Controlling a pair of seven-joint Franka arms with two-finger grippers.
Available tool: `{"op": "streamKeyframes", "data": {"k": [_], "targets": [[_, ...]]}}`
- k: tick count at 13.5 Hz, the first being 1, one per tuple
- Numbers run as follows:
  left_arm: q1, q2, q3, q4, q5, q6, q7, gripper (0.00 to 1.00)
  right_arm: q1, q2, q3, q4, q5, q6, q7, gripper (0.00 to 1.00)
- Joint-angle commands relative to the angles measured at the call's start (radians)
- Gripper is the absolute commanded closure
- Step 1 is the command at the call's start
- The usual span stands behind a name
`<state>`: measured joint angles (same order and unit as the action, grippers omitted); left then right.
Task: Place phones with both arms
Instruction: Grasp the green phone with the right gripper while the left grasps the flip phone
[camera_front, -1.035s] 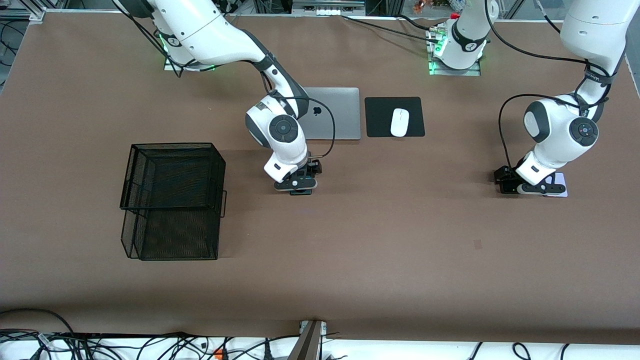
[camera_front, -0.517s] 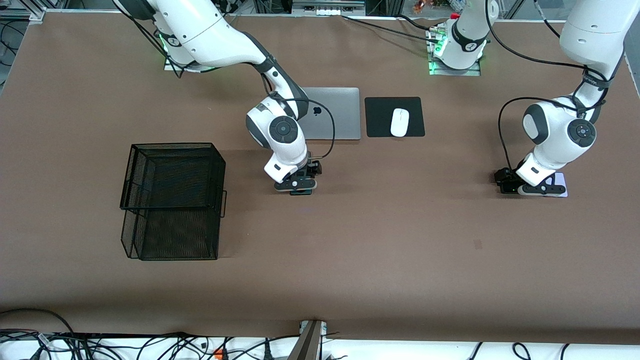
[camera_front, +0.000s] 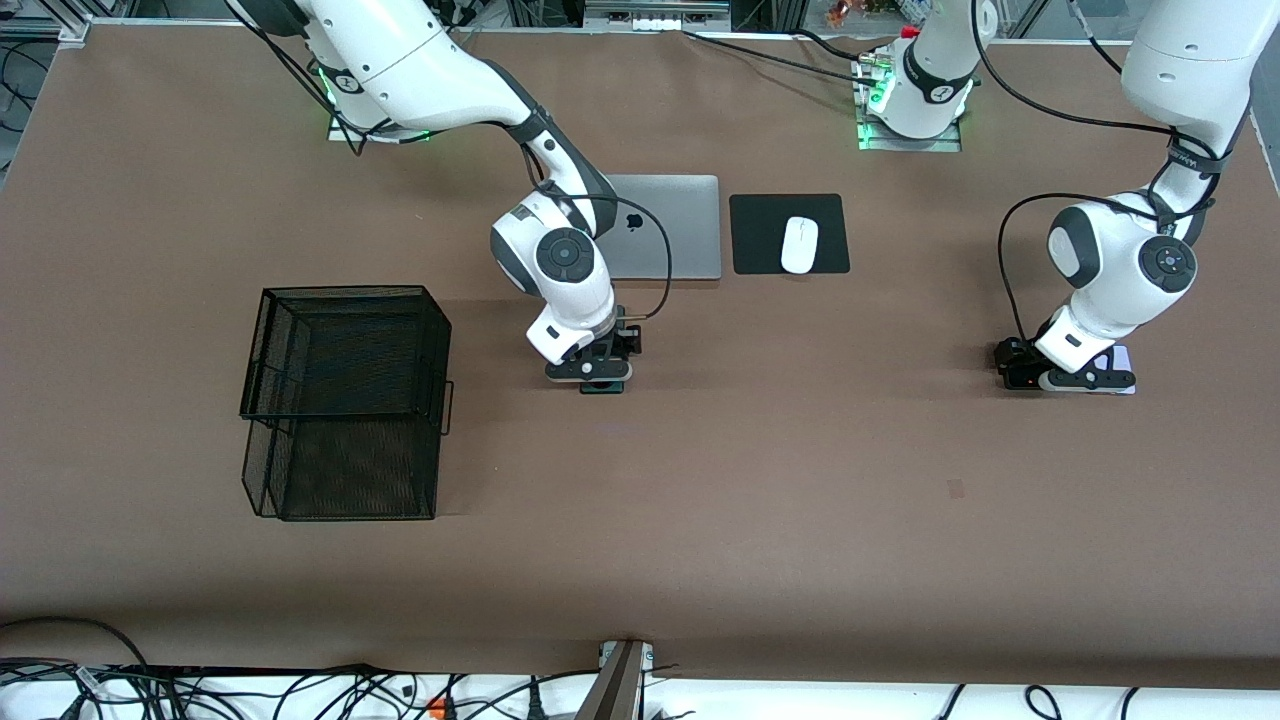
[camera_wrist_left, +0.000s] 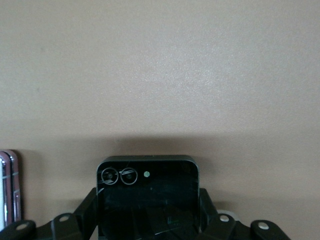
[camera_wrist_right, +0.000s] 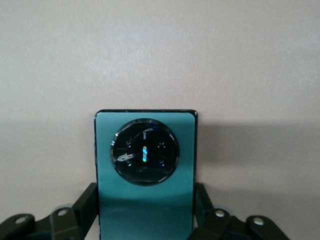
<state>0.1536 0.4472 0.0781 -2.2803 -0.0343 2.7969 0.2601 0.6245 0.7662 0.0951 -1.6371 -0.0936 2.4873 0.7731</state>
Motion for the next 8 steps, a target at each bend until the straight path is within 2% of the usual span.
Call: {"op": "streamKeyframes", "data": {"k": [1,3,6,8], "targets": [[-0.009,0.022,-0.011,0.073,-0.021,-0.071,-0.007,0.93,0.004,-0.068,-0.029,-0.001,-0.014,-0.019,0.038,1.0],[-0.009,0.022,-0.026,0.146,-0.021,-0.182,-0.009,0.98,0.003,-0.108,-0.057,0.026,-0.011,-0.095,0.032,1.0],[-0.016,0.027,-0.073,0.243,-0.021,-0.279,-0.083,1.0,-0.009,-0.152,-0.104,0.133,-0.003,-0.276,0.003,1.0],[-0.078,0.036,-0.089,0.297,-0.019,-0.315,-0.178,1.0,-0.044,-0.172,-0.109,0.199,-0.001,-0.394,-0.078,1.0]]}}
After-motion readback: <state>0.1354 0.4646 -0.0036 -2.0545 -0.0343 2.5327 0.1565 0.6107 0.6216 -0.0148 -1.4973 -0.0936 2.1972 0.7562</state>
